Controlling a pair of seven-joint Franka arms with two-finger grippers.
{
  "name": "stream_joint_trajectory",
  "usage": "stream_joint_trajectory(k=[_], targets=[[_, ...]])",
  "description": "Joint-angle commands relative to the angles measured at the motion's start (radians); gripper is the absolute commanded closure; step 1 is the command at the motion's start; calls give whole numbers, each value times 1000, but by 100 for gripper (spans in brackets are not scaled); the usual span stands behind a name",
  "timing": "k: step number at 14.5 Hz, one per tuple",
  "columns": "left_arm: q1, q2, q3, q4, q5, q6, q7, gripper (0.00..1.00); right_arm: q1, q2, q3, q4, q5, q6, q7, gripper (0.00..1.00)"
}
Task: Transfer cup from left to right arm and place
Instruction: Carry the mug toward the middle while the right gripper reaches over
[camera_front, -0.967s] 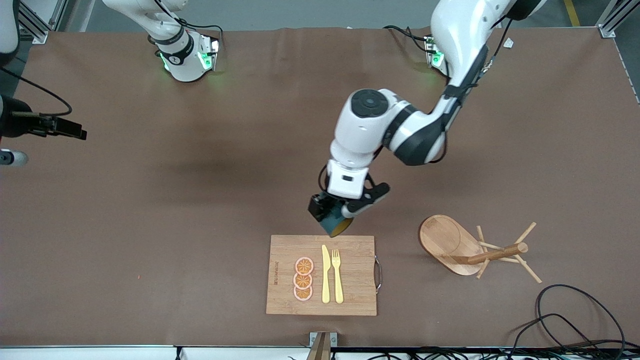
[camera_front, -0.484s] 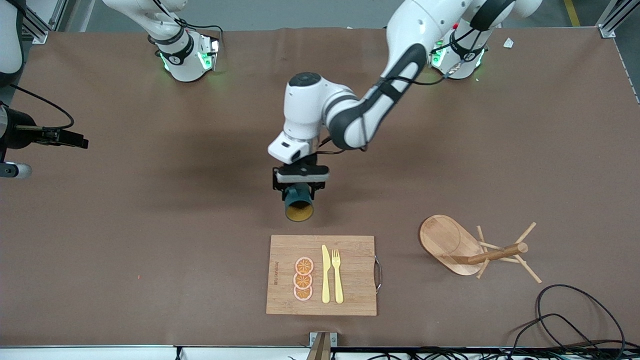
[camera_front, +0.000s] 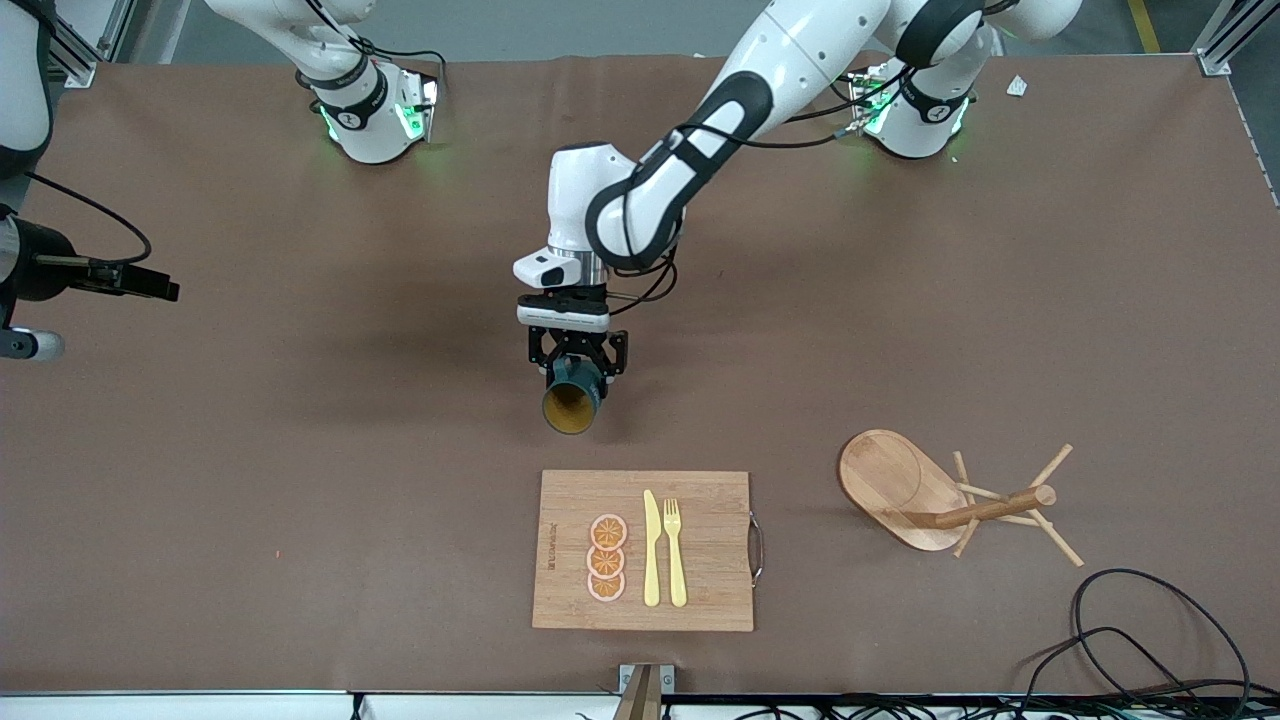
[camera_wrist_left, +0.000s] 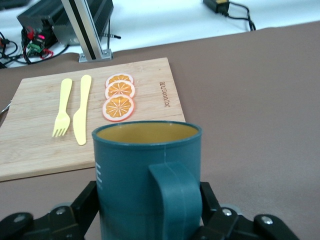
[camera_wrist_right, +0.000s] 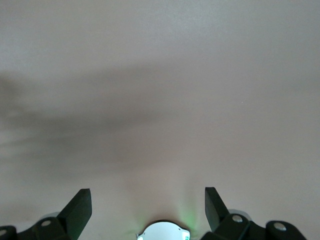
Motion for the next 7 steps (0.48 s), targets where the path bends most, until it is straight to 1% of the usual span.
stream_joint_trajectory(k=[1, 2, 4, 6, 7], targets=[[-100, 48, 77, 28, 159, -6, -220, 26, 4, -6, 11, -34, 18, 39, 64, 0], [-117, 56, 88, 28, 202, -24, -263, 26, 16, -4, 12, -37, 20, 45, 93, 0], [-141, 82, 88, 28, 289, -98, -341, 26, 44, -6, 12, -64, 20, 74, 140, 0], [-166, 117, 88, 28, 386, -144, -499, 26, 64, -7, 14, -92, 21, 102, 173, 0], [-168, 132, 88, 26, 441, -171, -562, 26, 76, -9, 14, -109, 38, 117, 200, 0]])
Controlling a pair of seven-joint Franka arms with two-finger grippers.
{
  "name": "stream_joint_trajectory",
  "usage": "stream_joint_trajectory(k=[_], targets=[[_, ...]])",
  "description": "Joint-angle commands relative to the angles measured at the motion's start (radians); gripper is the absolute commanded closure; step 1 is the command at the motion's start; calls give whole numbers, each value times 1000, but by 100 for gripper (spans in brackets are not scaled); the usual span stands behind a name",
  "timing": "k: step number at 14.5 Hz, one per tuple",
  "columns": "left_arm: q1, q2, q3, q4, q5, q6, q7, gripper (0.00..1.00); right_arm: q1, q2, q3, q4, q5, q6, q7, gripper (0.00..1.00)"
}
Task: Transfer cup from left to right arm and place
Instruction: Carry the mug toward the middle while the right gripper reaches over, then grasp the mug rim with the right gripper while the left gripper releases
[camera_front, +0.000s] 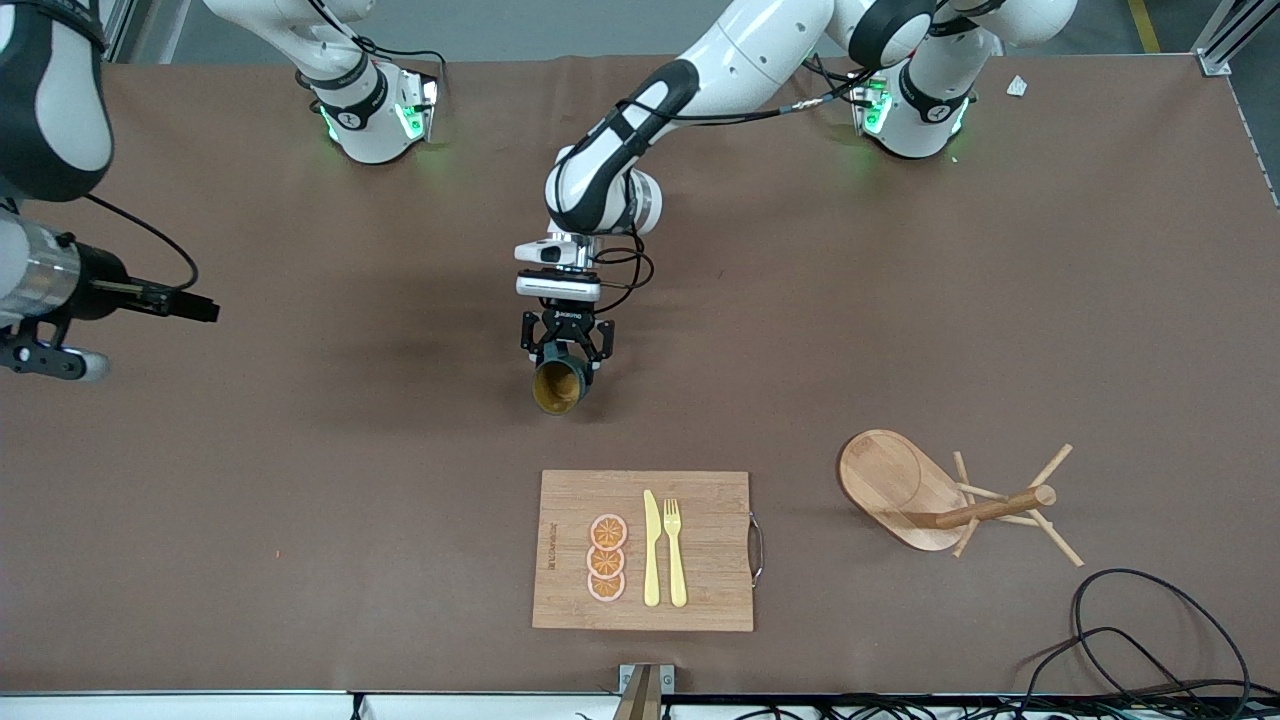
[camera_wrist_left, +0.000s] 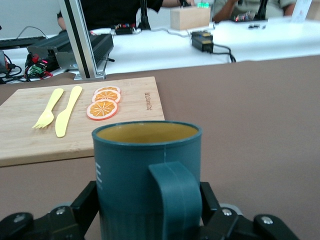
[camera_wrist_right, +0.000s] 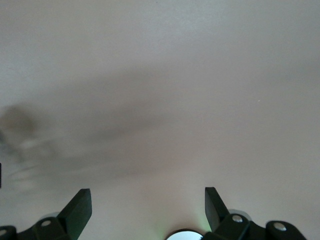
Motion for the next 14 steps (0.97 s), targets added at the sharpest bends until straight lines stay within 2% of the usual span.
stream_joint_trajectory(k=[1, 3, 5, 7, 8, 10, 14], targets=[[-24, 62, 15, 26, 146, -78, -178, 26, 31, -18, 1, -59, 37, 45, 81, 0], [-36, 91, 15, 26, 214, -110, -282, 25, 62, -18, 1, -74, 40, 67, 139, 0], [-42, 103, 12, 23, 228, -135, -303, 24, 87, -20, 1, -103, 43, 96, 187, 0], [-53, 108, 11, 18, 225, -140, -330, 13, 103, -23, 1, -146, 48, 135, 215, 0], [-53, 108, 9, 18, 219, -140, -332, 1, 113, -25, 1, -164, 52, 155, 230, 0], [-59, 102, -5, 0, 205, -140, -343, 0, 131, -23, 1, -180, 54, 174, 270, 0], [-72, 70, -92, -10, 23, -152, -343, 0, 195, -21, 2, -221, 81, 267, 328, 0]])
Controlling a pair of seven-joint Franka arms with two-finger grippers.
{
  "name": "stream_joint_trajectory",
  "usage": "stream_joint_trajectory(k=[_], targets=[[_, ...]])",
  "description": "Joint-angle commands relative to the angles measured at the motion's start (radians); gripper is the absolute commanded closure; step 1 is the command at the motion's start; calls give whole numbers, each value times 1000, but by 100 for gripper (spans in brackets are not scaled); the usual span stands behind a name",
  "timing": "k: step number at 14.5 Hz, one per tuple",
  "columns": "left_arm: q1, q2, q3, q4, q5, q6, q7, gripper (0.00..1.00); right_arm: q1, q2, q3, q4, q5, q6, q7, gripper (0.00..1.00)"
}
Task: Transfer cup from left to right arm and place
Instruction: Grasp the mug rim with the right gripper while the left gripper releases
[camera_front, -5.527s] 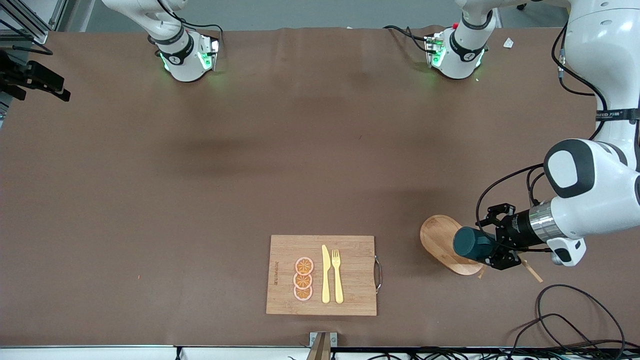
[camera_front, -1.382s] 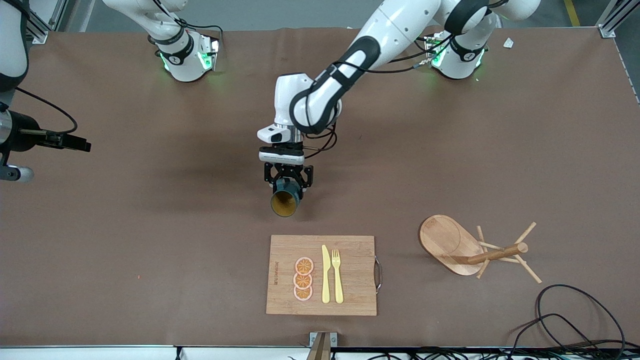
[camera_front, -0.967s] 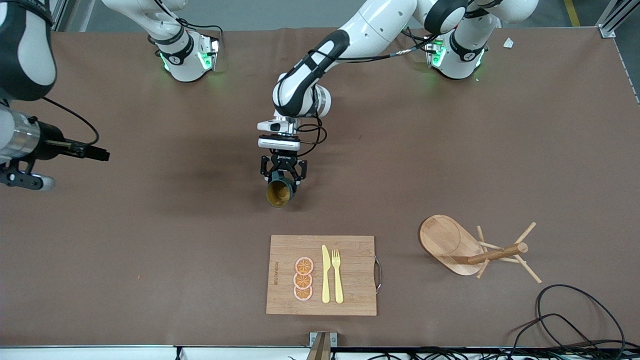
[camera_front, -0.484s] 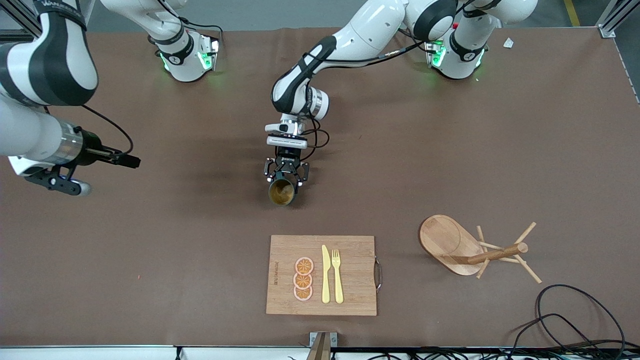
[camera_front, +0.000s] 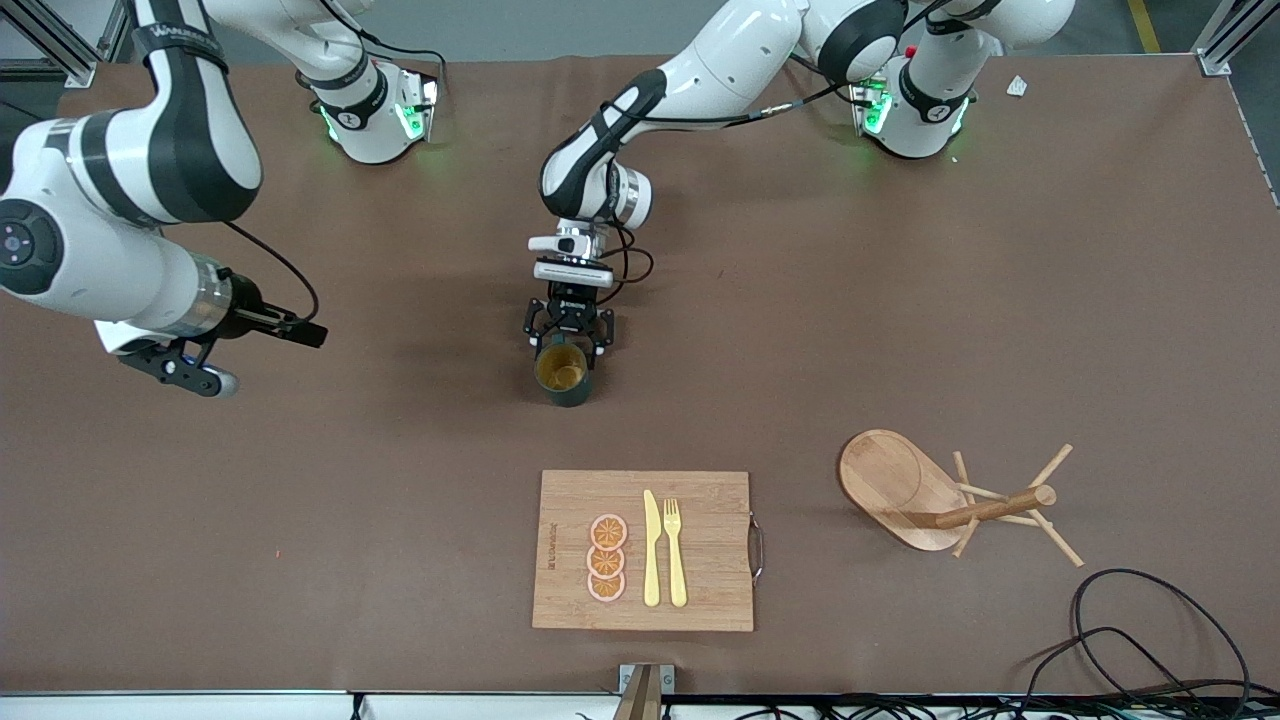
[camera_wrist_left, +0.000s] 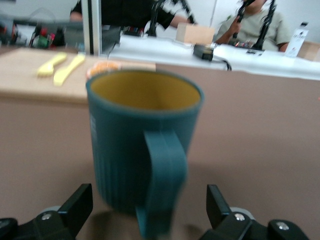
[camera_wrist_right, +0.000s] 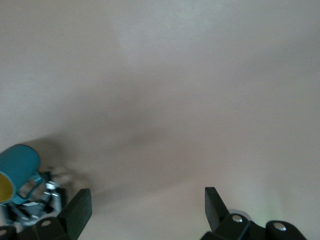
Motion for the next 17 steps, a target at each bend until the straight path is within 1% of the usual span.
stream_joint_trajectory(k=[1, 2, 5, 6, 7, 9, 10, 12, 13, 14, 16, 17], targets=[[-17, -38, -45, -5, -132, -32, -3, 0, 50, -19, -5, -66, 31, 92, 32, 0], [-17, -49, -74, -16, -187, -66, 1, 0, 76, -10, -4, -67, 33, 111, 31, 0], [-17, -76, -146, -33, -302, -184, -2, 0, 146, 38, -5, -66, 31, 162, 29, 0], [-16, -92, -163, -33, -362, -216, -3, 0, 168, 52, -4, -66, 31, 177, 29, 0], [-16, -130, -183, -36, -449, -250, -2, 0, 180, 61, -5, -66, 33, 195, 31, 0], [-16, -191, -195, -42, -596, -314, -3, 0, 187, 85, -4, -66, 33, 217, 31, 0], [-14, -230, -207, -56, -661, -366, 1, 0, 200, 96, -4, -66, 34, 240, 29, 0], [-2, -299, -210, -70, -787, -408, 3, 0, 231, 118, -2, -61, 37, 278, 31, 0], [10, -345, -209, -94, -859, -420, 7, 1, 243, 128, -2, -57, 54, 295, 28, 0], [42, -391, -210, -125, -900, -420, 8, 1, 257, 142, -2, -57, 69, 315, 17, 0], [108, -487, -210, -189, -983, -420, 8, 1, 294, 176, -2, -47, 70, 346, 12, 0], [145, -530, -210, -224, -996, -420, 9, 1, 308, 191, -2, -41, 70, 350, 9, 0]])
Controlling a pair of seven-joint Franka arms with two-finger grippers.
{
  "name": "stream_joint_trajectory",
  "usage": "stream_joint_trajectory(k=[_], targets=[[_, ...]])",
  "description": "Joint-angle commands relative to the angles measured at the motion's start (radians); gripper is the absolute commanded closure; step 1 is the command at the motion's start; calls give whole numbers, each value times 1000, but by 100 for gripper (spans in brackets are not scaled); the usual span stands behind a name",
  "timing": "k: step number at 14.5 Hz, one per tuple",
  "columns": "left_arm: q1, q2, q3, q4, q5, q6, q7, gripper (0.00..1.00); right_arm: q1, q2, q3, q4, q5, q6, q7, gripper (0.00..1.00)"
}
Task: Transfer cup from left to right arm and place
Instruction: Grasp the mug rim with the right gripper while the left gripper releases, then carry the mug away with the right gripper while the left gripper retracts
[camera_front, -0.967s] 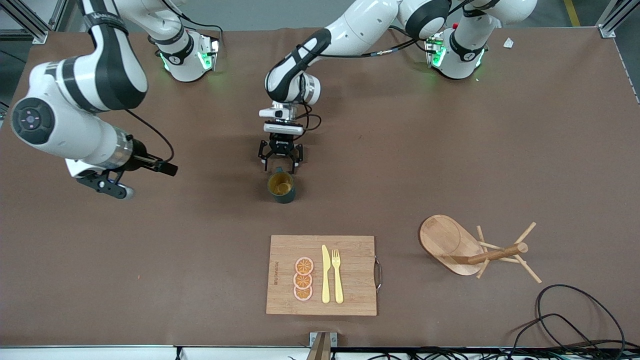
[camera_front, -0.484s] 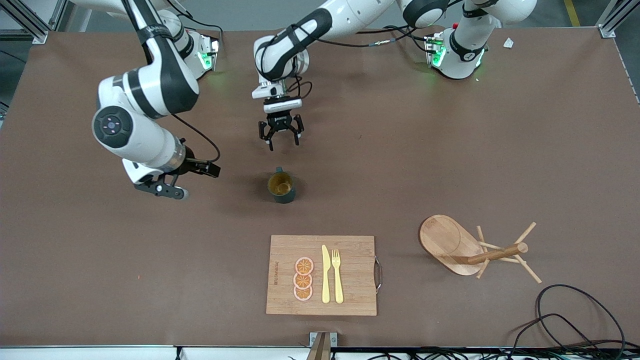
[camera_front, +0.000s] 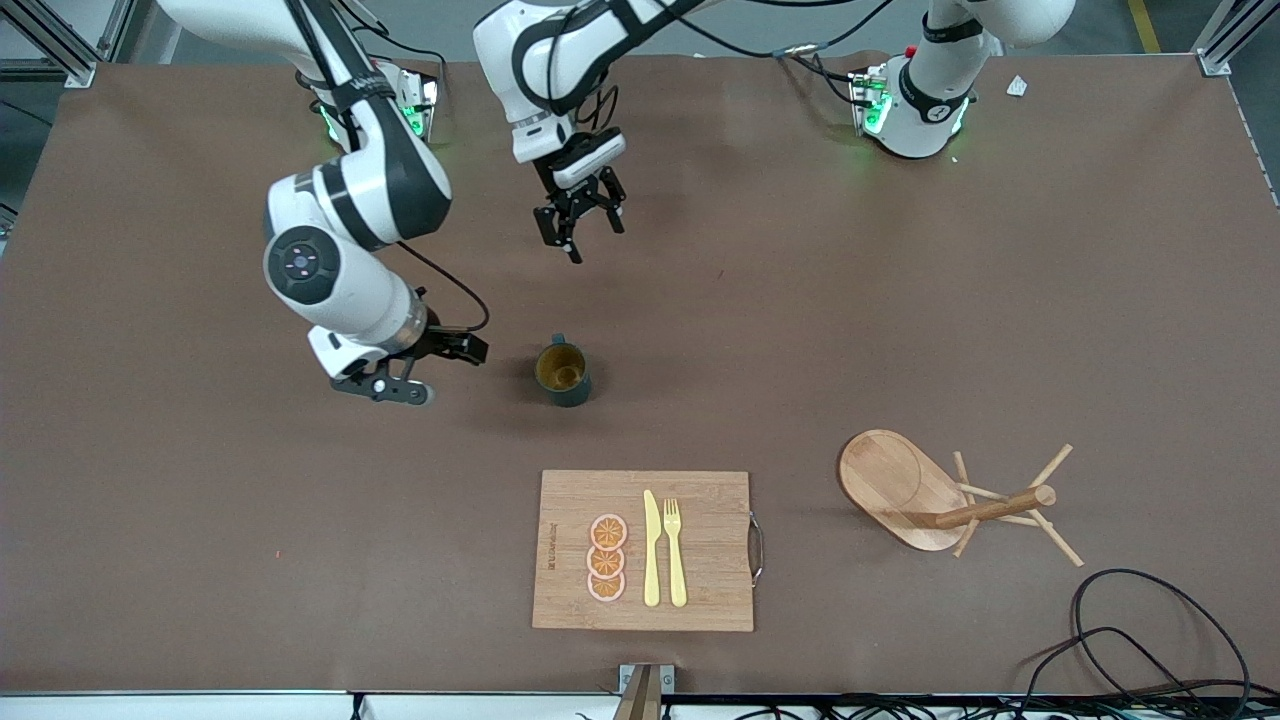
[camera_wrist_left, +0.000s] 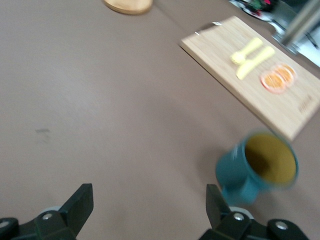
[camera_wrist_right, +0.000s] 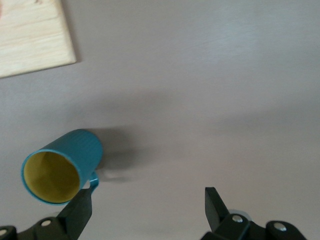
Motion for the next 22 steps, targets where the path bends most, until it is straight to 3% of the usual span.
stream_joint_trajectory(k=[1, 3, 8, 14, 18, 20, 22], targets=[[110, -165, -8, -163, -56, 16, 18, 1, 44, 56, -7, 29, 20, 18, -17, 0], [173, -247, -8, -222, -88, 18, 109, 1, 64, 79, -7, 36, 29, 57, -19, 0], [330, -353, -8, -217, -212, 18, 404, 1, 88, 146, -7, 59, 31, 148, -19, 0], [527, -358, -8, -115, -269, 18, 770, 1, 136, 211, -7, 73, 80, 220, -17, 0], [672, -364, -6, -3, -433, 3, 1056, 0, 157, 229, -8, 66, 79, 234, -16, 1], [712, -365, -6, 27, -450, -37, 1209, 0, 159, 229, -8, 63, 79, 234, -17, 9], [761, -367, -5, 57, -474, -73, 1380, 0, 159, 236, -8, 59, 77, 233, -19, 26]])
